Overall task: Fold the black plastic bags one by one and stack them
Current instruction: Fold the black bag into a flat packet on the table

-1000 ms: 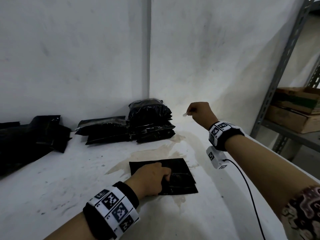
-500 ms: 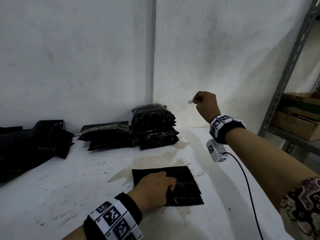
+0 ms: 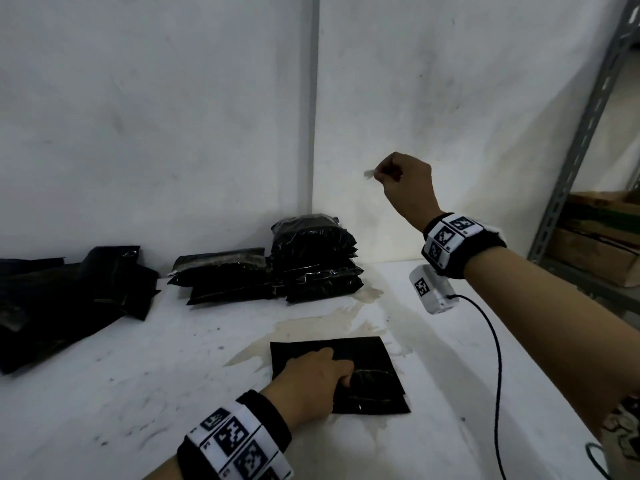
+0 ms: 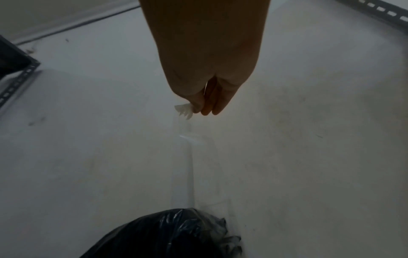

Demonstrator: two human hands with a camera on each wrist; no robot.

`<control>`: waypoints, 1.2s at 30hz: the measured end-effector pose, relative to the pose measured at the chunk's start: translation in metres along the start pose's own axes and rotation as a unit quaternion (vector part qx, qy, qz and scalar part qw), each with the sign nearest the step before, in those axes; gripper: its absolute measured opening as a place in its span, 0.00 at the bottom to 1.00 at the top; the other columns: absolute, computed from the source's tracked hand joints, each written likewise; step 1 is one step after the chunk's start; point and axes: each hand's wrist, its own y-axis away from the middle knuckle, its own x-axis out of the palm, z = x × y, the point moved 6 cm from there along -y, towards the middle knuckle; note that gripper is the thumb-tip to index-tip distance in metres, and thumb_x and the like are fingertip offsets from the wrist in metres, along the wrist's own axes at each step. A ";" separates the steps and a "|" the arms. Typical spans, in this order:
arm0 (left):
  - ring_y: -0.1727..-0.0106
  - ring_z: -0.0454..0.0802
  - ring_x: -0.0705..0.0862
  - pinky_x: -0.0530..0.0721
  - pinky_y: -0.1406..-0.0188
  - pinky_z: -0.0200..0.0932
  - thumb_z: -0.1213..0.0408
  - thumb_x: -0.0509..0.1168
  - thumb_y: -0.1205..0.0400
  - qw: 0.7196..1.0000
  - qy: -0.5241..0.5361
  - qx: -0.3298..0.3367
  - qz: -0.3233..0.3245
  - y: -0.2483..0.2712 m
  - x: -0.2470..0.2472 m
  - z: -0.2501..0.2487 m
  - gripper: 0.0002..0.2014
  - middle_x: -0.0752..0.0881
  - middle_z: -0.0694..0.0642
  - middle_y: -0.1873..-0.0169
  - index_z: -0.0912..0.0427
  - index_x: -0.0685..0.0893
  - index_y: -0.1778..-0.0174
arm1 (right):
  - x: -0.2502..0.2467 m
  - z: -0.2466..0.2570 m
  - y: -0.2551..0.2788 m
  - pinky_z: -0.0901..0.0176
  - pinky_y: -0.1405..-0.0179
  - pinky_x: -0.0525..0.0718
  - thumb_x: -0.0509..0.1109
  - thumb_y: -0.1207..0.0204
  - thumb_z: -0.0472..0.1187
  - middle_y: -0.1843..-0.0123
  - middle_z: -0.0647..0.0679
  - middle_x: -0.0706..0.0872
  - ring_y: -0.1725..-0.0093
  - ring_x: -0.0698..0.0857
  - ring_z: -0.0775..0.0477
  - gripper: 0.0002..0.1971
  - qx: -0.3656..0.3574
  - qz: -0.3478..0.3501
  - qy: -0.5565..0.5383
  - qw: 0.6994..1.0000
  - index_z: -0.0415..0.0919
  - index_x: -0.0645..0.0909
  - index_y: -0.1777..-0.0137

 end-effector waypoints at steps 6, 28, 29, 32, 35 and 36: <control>0.50 0.51 0.72 0.77 0.44 0.49 0.71 0.63 0.22 1.000 0.009 -0.021 0.012 0.026 0.001 0.012 0.15 0.68 0.51 0.51 0.55 0.75 0.41 | -0.007 0.038 0.014 0.67 0.57 0.81 0.74 0.28 0.31 0.59 0.43 0.91 0.58 0.88 0.46 0.02 0.003 0.028 -0.051 0.998 0.37 0.85 0.60; 0.75 0.38 0.81 0.73 0.79 0.28 0.67 0.50 0.12 0.932 0.326 -0.155 -0.017 0.076 -0.006 0.065 0.15 0.82 0.51 0.65 0.55 0.77 0.61 | 0.030 0.171 0.071 0.71 0.56 0.82 0.78 0.28 0.34 0.63 0.53 0.89 0.60 0.87 0.58 0.02 -0.001 0.265 -0.155 0.952 0.39 0.87 0.58; 0.77 0.37 0.80 0.72 0.80 0.28 0.68 0.50 0.13 0.925 0.342 -0.162 -0.027 0.076 -0.005 0.068 0.16 0.83 0.51 0.66 0.56 0.78 0.62 | 0.031 0.173 0.072 0.72 0.58 0.81 0.78 0.28 0.34 0.63 0.54 0.89 0.61 0.87 0.58 0.02 -0.002 0.269 -0.157 0.950 0.38 0.87 0.58; 0.80 0.38 0.76 0.71 0.80 0.29 0.72 0.51 0.15 0.876 0.433 -0.191 -0.087 0.080 -0.006 0.076 0.16 0.82 0.53 0.69 0.60 0.81 0.62 | 0.032 0.178 0.075 0.71 0.58 0.81 0.78 0.28 0.35 0.63 0.55 0.90 0.60 0.87 0.58 0.02 -0.005 0.280 -0.161 0.946 0.38 0.87 0.58; 0.73 0.47 0.76 0.74 0.82 0.32 0.71 0.48 0.15 0.691 0.672 -0.215 -0.161 0.086 -0.009 0.085 0.16 0.81 0.60 0.69 0.72 0.82 0.53 | 0.030 0.181 0.077 0.58 0.45 0.85 0.78 0.28 0.35 0.60 0.50 0.91 0.55 0.89 0.52 0.02 -0.001 0.287 -0.177 0.942 0.40 0.87 0.59; 0.70 0.51 0.77 0.77 0.82 0.34 0.67 0.46 0.13 0.610 0.741 -0.212 -0.183 0.088 -0.012 0.088 0.19 0.82 0.64 0.66 0.75 0.81 0.48 | 0.029 0.182 0.078 0.56 0.44 0.85 0.78 0.28 0.35 0.59 0.48 0.91 0.55 0.89 0.51 0.03 0.001 0.289 -0.183 0.940 0.40 0.87 0.59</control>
